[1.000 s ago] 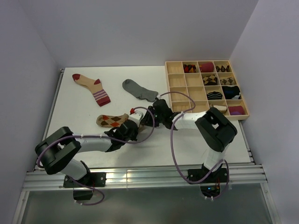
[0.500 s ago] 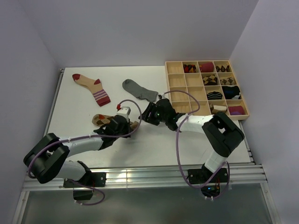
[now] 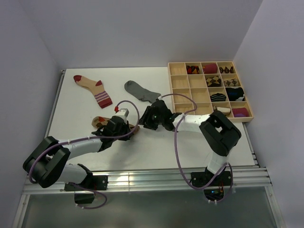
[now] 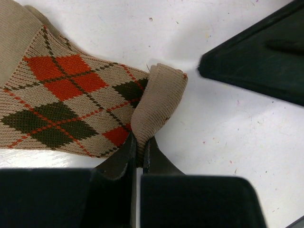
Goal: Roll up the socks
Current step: Roll the sock at the center of the board.
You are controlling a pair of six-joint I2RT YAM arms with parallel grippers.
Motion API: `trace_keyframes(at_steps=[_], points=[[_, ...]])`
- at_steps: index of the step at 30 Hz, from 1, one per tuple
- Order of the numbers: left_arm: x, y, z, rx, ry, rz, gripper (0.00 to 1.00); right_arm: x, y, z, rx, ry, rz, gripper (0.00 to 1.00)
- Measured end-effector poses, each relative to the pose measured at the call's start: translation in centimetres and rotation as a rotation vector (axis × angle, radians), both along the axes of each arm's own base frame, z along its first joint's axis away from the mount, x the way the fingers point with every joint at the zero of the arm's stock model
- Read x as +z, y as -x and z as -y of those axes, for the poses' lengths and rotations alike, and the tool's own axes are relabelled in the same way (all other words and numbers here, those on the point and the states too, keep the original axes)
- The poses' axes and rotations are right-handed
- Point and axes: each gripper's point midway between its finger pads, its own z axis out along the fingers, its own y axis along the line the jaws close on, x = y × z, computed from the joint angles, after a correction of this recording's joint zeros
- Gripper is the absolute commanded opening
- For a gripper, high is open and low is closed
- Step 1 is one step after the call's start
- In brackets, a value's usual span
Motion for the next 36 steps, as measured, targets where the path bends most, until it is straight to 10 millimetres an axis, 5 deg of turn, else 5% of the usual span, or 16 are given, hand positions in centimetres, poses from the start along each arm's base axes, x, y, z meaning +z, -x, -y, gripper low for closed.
trace_keyframes(at_steps=[14,17,20,23,24,27,31,36], points=[[-0.1,0.4,0.0,-0.012,0.008,-0.008,0.0,-2.9,1.8,-2.4,0.007,0.046,-0.123,0.52],[-0.1,0.5,0.0,-0.015,0.011,-0.006,0.0,-3.0,1.6,-2.6,-0.001,0.048,-0.132,0.45],[0.0,0.8,0.0,-0.025,0.019,-0.008,0.01,-3.5,1.3,-3.0,-0.005,0.057,-0.14,0.24],[0.1,0.9,0.0,-0.026,0.023,-0.006,0.13,-3.7,1.2,-3.1,-0.004,0.064,-0.147,0.08],[0.1,0.9,-0.1,-0.026,0.023,-0.006,0.3,-3.7,1.2,-3.2,0.0,0.067,-0.145,0.04],[0.6,0.8,-0.1,-0.015,0.035,0.003,0.6,-3.7,1.3,-3.0,0.007,0.081,-0.142,0.0],[2.3,0.4,-0.5,0.049,0.076,0.04,0.66,-3.7,1.2,-2.8,0.024,0.113,-0.129,0.0],[4.2,-0.8,-2.6,0.188,0.131,0.094,0.57,-3.8,0.9,-2.4,0.052,0.144,-0.1,0.0]])
